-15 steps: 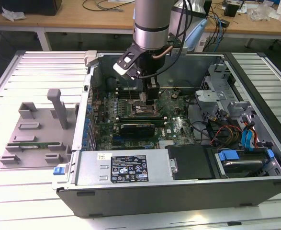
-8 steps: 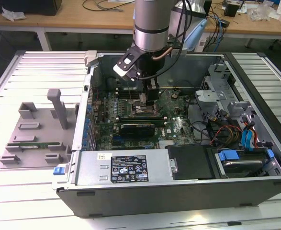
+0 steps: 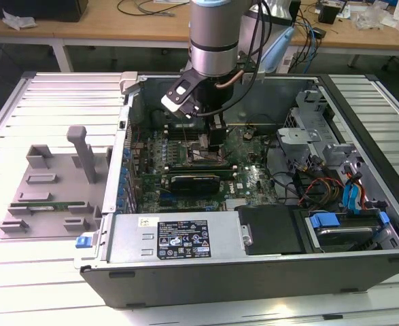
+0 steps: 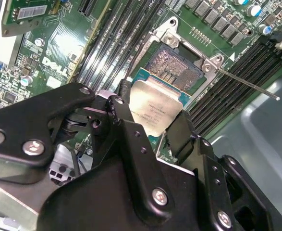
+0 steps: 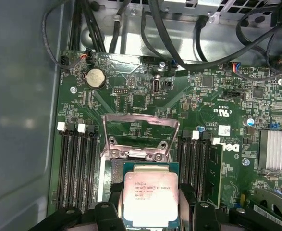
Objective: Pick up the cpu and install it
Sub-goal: 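Place the cpu into insertion slot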
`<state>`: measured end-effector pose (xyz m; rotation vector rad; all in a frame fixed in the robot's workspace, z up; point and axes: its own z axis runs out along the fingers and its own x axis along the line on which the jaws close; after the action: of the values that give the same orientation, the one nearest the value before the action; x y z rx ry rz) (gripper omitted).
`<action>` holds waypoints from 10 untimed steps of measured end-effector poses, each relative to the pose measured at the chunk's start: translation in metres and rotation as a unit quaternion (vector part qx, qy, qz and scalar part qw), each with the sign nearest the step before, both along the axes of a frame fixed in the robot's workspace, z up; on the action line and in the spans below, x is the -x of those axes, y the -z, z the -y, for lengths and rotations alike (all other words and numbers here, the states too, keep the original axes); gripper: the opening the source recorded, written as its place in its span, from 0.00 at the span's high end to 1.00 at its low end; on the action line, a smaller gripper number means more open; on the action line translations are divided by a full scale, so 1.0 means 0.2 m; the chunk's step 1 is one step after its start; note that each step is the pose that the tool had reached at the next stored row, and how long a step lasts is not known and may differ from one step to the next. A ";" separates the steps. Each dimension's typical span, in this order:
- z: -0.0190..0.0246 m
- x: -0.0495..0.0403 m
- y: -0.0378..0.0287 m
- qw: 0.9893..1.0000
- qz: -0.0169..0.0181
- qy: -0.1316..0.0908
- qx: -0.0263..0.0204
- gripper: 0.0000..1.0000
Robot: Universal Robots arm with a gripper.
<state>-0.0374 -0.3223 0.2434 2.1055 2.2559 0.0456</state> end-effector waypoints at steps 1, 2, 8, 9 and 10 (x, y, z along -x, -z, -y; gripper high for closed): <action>0.000 0.000 0.006 1.000 0.001 0.000 0.000 0.45; 0.000 0.000 0.011 1.000 0.002 0.000 0.000 0.45; -0.011 0.013 0.024 1.000 0.003 0.000 0.000 0.45; -0.011 0.014 0.028 1.000 0.003 0.000 0.000 0.45; -0.011 0.014 0.031 1.000 0.003 -0.001 0.000 0.45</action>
<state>-0.0403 -0.3200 0.2372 2.1010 2.2538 0.0521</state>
